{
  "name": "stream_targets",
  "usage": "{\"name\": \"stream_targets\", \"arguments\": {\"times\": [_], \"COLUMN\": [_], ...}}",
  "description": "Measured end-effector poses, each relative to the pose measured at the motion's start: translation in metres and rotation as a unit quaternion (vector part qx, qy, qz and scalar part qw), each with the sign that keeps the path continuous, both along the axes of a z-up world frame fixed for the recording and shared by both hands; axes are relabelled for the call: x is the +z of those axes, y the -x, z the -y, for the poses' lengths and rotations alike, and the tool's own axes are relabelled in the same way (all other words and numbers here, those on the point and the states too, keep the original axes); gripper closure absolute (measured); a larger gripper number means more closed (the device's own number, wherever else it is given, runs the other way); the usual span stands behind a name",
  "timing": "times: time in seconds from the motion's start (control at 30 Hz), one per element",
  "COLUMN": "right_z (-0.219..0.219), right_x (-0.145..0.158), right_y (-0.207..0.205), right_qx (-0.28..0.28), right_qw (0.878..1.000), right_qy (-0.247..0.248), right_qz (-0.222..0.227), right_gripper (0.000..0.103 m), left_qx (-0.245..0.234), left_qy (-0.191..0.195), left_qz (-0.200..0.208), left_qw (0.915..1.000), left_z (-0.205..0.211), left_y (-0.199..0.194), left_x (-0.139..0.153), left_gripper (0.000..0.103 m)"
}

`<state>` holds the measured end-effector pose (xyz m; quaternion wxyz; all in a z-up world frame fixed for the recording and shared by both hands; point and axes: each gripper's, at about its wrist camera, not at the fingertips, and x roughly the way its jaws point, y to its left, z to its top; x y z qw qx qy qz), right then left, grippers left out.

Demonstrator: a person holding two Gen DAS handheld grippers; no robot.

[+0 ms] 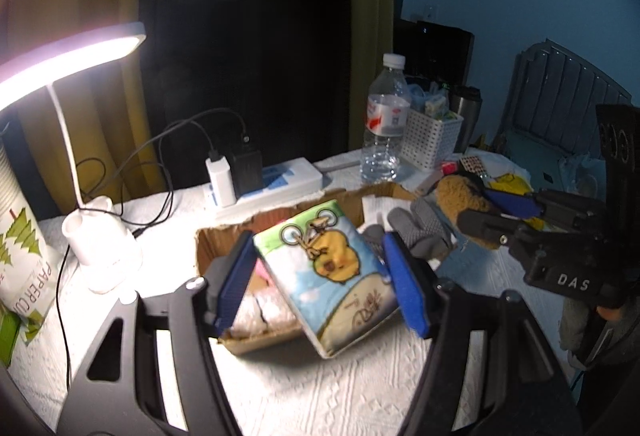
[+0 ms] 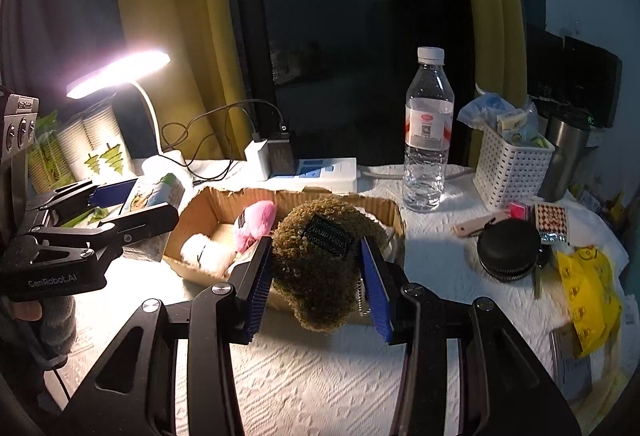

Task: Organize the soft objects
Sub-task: 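Lower the tissue pack into the box with the left tool while the right tool lowers the brown pouch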

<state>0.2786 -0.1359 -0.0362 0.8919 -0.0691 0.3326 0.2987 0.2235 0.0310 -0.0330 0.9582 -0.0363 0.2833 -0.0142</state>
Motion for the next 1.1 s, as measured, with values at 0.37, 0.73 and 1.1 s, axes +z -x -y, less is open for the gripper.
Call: {"name": "stream_targets", "arguments": {"times": [0.37, 0.73, 1.1], "right_z": [-0.02, -0.036, -0.042], "right_x": [-0.017, -0.059, -0.084], "right_y": [-0.038, -0.068, -0.078], "right_qx": [0.009, 0.01, 0.006], "right_qw": [1.0, 0.998, 0.996], "right_qy": [0.007, 0.025, 0.041], "right_qz": [-0.017, -0.065, -0.084], "right_gripper": [0.057, 0.057, 0.056], "left_qx": [0.005, -0.001, -0.005], "left_qy": [0.006, 0.019, 0.017], "left_qz": [-0.021, -0.071, -0.113], "left_qw": [0.9997, 0.9973, 0.9935], "left_z": [-0.012, -0.018, -0.017], "left_y": [-0.041, -0.077, -0.09], "left_x": [-0.023, -0.065, -0.092], "left_gripper": [0.037, 0.037, 0.036]}}
